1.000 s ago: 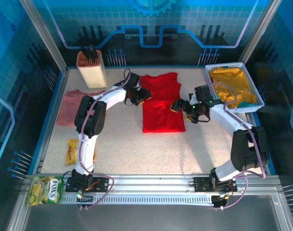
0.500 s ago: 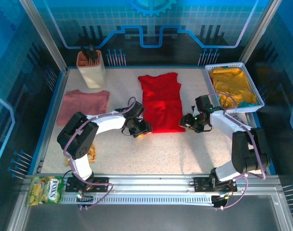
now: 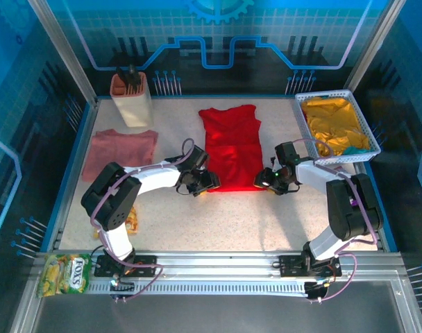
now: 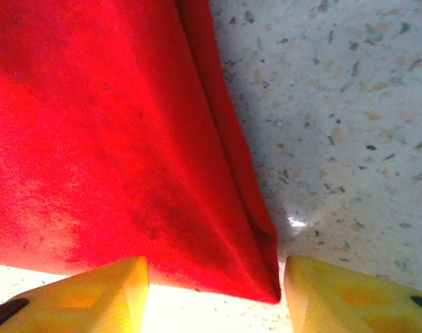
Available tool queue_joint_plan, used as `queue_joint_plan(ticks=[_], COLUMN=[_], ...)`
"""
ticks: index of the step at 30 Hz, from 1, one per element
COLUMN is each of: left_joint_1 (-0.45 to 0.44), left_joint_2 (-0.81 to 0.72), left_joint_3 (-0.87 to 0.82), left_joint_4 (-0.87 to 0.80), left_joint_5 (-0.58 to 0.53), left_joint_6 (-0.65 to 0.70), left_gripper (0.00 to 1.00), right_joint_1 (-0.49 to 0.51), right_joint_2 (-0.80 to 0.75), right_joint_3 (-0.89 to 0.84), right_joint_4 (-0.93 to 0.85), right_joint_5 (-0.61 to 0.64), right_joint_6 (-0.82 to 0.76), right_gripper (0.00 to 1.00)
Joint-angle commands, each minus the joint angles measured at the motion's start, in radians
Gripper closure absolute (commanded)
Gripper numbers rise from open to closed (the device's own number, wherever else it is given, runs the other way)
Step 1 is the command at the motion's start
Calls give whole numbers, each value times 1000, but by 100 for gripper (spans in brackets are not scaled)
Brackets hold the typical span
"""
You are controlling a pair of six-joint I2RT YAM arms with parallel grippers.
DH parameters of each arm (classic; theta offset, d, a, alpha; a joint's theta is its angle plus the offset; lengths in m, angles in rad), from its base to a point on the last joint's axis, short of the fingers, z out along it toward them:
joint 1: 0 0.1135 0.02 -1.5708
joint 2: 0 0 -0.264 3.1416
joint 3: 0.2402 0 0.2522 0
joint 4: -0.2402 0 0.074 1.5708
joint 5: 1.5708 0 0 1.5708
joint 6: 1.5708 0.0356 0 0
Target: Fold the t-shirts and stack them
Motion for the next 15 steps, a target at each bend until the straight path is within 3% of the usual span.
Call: queue_joint_plan(ticks=[1,10,15], left_joint_1=[-19,-21,-20], left_joint_2=[-40,-52,17], left_joint_3=[-33,-44,-10], left_joint_4=[-66,-63,17], left_joint_5=[-39,-58,-64], left_joint_6=[-18,-30,-33], left_gripper=[43,42,46], right_joint_1=[19,27,26], right_joint_2=[18,16,20], right_joint_3=[-12,-48,-46], right_joint_4=[16,28,34], right_joint_5=[-4,19,26], right_joint_6=[27,49,57], right_gripper=[48,52,63])
